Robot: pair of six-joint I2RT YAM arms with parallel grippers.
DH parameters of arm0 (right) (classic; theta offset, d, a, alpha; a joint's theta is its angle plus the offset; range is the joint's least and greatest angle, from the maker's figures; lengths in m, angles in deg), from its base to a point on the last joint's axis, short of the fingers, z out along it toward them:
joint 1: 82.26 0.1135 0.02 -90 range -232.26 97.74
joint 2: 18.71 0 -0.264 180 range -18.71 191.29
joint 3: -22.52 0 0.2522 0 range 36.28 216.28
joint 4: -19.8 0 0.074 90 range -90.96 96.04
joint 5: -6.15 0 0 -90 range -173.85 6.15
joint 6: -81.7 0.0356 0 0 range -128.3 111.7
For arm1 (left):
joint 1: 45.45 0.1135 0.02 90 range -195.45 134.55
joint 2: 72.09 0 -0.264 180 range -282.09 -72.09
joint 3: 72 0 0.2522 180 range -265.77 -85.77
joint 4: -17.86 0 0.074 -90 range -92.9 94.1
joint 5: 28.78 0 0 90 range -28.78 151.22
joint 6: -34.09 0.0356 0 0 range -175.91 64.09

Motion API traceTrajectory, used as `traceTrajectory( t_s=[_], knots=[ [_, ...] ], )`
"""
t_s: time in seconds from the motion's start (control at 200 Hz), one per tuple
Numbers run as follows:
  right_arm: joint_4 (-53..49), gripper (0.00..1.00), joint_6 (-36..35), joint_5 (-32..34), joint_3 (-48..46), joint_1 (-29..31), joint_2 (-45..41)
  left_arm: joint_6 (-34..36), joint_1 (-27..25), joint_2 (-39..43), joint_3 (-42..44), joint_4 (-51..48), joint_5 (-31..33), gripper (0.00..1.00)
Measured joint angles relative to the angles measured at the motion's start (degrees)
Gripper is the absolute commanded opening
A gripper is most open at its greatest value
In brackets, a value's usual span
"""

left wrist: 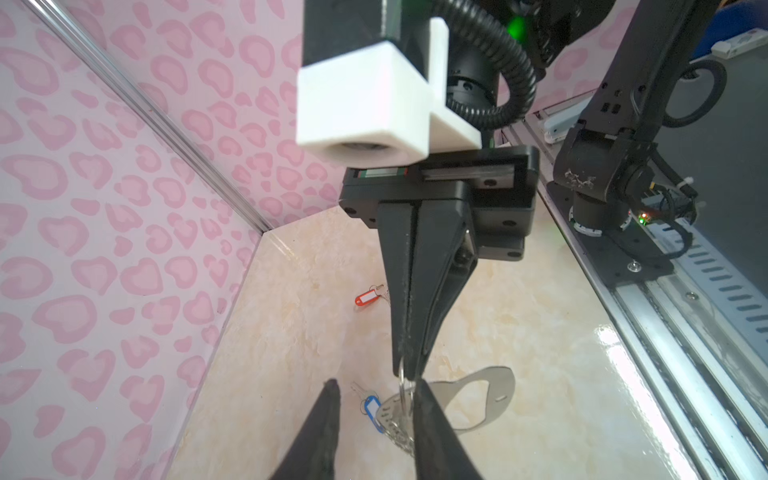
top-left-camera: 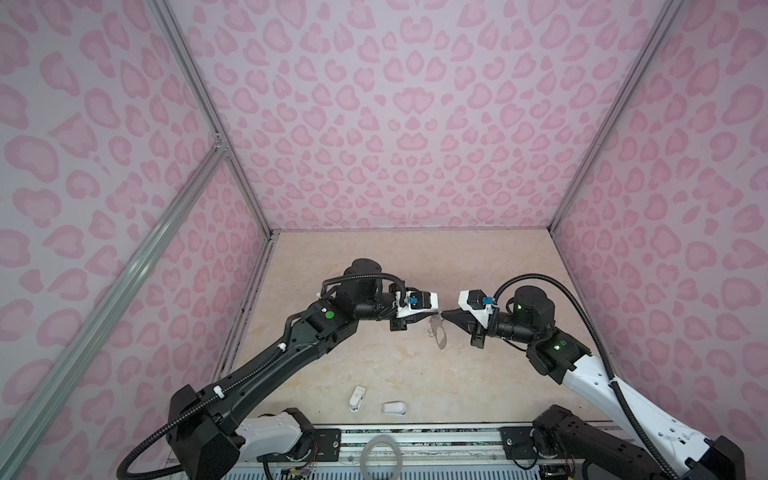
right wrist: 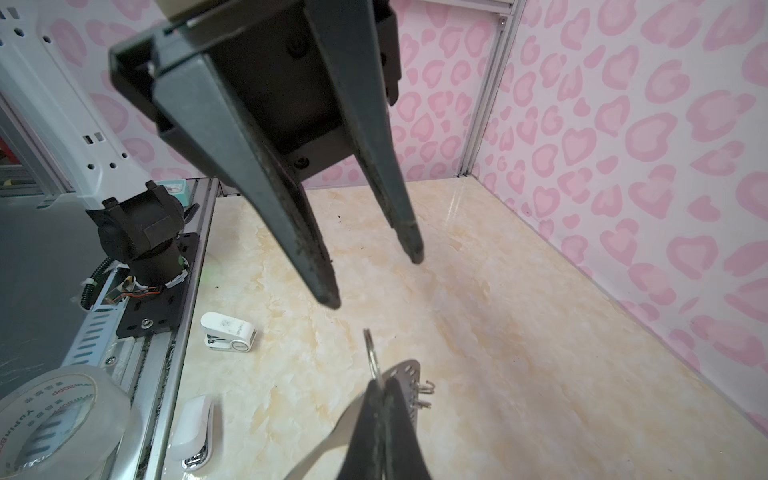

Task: Put the keys on the keyring

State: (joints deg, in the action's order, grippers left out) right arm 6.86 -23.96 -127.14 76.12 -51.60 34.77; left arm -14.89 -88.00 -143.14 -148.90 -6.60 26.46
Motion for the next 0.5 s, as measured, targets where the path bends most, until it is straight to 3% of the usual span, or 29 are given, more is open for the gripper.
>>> traceTrajectory(
  t_s=[0.5],
  knots=[
    [-1.5,0.0,-0.3,0.4,0.5,0.2,1.3,5.1,-3.7,-3.7,-3.4,-7.6,6.2,0.26]
  ],
)
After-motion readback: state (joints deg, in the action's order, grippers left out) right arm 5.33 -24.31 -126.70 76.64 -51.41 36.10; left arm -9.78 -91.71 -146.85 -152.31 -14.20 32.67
